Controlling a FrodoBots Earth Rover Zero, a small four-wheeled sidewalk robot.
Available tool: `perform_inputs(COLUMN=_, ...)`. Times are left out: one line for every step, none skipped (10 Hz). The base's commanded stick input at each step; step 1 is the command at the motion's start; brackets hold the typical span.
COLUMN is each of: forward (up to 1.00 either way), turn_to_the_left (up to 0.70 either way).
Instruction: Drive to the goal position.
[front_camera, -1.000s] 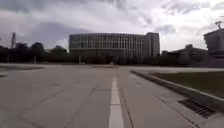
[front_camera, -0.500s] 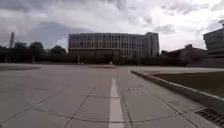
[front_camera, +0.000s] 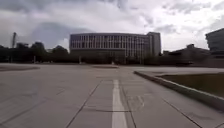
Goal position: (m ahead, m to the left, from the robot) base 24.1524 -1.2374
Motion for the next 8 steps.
perform_inputs(forward=1.0, turn_to_the_left=0.0)
perform_inputs(forward=1.0, turn_to_the_left=0.0)
perform_inputs(forward=1.0, turn_to_the_left=0.0)
perform_inputs(forward=1.0, turn_to_the_left=0.0)
perform_inputs(forward=1.0, turn_to_the_left=0.0)
perform_inputs(forward=1.0, turn_to_the_left=0.0)
perform_inputs(forward=1.0, turn_to_the_left=0.0)
perform_inputs(forward=1.0, turn_to_the_left=0.0)
